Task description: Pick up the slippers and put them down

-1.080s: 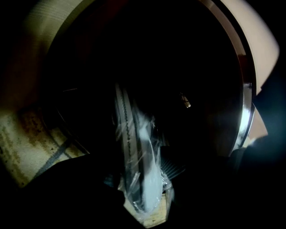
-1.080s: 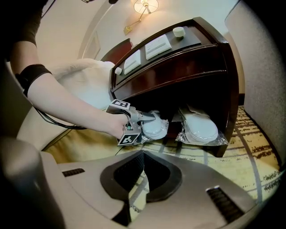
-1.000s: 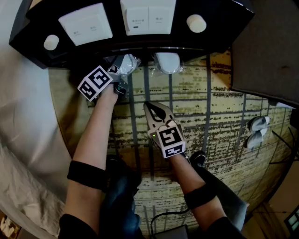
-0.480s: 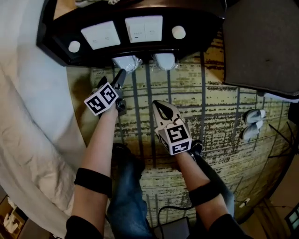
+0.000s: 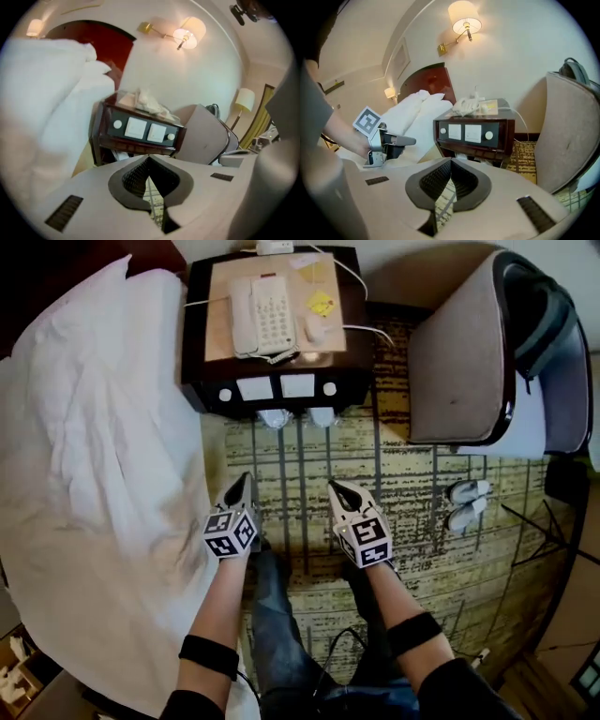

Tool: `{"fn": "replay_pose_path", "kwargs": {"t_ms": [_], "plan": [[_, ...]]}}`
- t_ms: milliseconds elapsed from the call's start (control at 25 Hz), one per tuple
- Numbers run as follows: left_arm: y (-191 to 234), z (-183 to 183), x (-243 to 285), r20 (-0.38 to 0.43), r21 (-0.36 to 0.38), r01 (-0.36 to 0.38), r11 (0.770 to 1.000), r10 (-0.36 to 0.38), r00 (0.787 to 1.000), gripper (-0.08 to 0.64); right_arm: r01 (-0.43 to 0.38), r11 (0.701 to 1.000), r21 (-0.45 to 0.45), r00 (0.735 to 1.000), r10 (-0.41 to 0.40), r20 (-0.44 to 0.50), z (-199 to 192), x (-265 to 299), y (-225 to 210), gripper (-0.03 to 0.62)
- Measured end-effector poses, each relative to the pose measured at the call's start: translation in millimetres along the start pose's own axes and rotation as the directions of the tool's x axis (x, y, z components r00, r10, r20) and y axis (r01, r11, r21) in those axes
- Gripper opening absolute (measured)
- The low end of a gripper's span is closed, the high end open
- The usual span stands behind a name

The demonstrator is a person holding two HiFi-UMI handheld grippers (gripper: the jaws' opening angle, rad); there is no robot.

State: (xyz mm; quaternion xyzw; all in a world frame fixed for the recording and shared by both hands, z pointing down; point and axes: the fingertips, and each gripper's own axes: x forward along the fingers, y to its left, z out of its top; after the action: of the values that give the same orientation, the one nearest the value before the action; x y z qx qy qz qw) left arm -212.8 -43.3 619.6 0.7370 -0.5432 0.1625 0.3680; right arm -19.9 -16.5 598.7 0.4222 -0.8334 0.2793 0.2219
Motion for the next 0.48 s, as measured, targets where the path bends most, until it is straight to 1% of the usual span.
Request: {"fn": "replay_pose_path", "kwargs": {"t_ms": [120, 200, 280, 400, 480], "plan": [[-40, 43, -76, 0.021, 0.082, 0.011, 0.997, -0.013, 1.000, 0.004, -0.004, 1.000, -0.023, 1.000, 0.004, 0.008, 45, -58, 16, 0.002], [-64, 74, -120, 0.043, 0.152, 0.015, 0.988, -0.022, 0.999, 0.004, -0.008, 0.999, -0.048, 1.000, 0.009, 0.019, 76, -93, 24, 0.003], [-86, 100, -163, 0.055, 0.219, 0.021, 0.976, -0.034, 0.998, 0.004, -0.003, 0.998, -0.056, 0.999, 0.005, 0.033, 102, -129, 32, 0.002], [-115, 138, -215, 0.081, 0.319, 0.022, 0.948, -0.050, 0.995, 0.004, 0.004, 0.997, -0.083, 0.998, 0.001, 0.063, 141, -169, 38, 0.002], [-132, 155, -248, 0.097, 0.358, 0.017, 0.933, -0.055, 0.994, 0.004, -0.002, 0.995, -0.102, 0.997, 0.010, 0.073, 160, -198, 47, 0.002]]}}
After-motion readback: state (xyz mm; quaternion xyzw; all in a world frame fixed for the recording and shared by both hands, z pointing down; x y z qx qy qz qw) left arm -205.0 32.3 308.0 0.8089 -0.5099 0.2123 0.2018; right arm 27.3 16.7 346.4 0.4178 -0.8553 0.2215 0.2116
